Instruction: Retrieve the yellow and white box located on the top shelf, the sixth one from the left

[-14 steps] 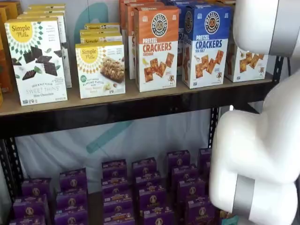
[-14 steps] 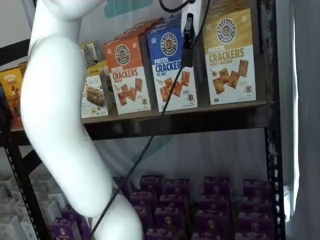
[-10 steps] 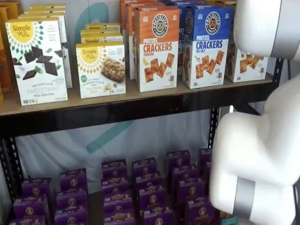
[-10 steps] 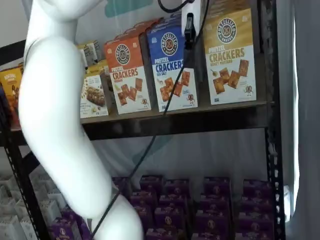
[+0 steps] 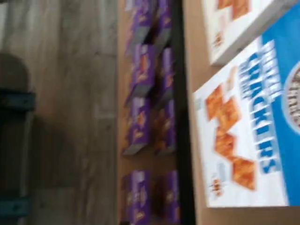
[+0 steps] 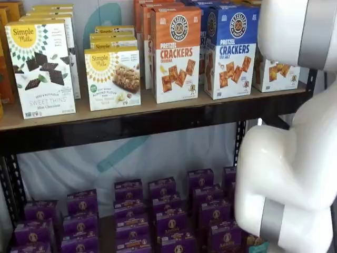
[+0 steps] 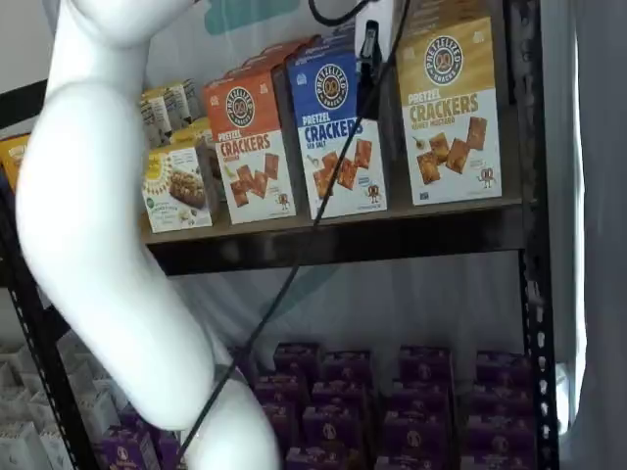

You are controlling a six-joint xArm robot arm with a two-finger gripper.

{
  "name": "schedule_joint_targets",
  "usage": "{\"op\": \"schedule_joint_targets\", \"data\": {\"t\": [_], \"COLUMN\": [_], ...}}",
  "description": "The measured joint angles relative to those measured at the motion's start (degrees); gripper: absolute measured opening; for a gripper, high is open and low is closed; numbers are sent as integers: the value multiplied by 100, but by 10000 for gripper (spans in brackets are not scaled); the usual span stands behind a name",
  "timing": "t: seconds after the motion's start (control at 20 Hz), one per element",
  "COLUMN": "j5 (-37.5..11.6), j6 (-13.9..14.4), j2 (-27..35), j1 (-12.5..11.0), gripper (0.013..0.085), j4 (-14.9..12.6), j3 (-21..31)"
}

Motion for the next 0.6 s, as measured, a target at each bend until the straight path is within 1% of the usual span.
{"op": "schedule_joint_targets", "data": {"t": [0.1, 0.2, 0.3, 0.4, 0.45, 0.5, 0.6], "j5": [-228, -481, -706, -1199, -1507, -1769, -2211], "j6": [-5, -9, -1, -46, -94, -147, -260], "j2": [-102, -211, -297, -497, -599, -675, -759], "j1": [-177, -293, -370, -400, -366, -312, -156], "gripper": [850, 850, 850, 850, 850, 850, 850], "j4": [440, 790, 1077, 1398, 1509, 1546, 1473], "j3": [126, 263, 367, 636, 786, 895, 1037]}}
